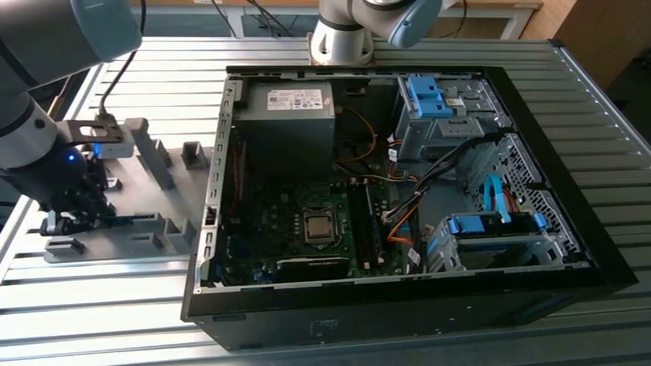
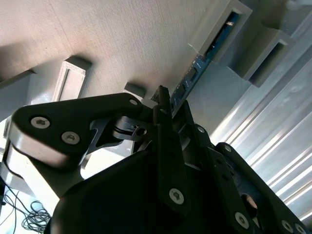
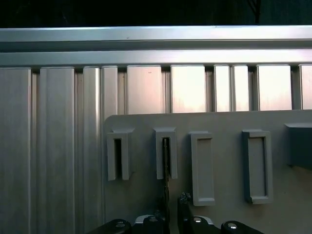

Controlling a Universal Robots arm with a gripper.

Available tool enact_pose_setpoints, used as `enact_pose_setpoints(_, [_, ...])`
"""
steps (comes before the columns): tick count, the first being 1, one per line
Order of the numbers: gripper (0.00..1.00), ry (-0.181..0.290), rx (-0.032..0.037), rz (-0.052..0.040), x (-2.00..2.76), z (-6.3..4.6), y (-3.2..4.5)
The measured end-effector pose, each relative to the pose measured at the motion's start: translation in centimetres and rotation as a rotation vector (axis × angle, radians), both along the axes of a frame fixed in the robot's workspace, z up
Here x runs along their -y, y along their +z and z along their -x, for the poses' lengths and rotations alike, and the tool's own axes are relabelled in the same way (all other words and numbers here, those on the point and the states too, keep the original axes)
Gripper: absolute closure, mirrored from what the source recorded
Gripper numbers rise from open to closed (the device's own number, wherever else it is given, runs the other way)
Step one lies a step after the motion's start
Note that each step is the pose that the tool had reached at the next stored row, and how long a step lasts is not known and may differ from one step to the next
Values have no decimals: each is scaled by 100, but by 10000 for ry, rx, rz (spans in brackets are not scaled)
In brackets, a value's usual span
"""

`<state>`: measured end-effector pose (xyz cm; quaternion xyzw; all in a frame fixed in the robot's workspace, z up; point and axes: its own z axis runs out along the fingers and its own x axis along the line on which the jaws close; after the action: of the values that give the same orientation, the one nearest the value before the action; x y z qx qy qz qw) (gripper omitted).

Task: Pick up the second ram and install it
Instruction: 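Pick up the second ram and move it above second insertion slot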

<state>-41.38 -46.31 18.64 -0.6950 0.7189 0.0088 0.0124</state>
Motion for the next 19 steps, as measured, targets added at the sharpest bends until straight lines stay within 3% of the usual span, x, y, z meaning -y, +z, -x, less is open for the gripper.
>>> enact_pose_setpoints(19, [75,5,1,-1,-1,-5,-37])
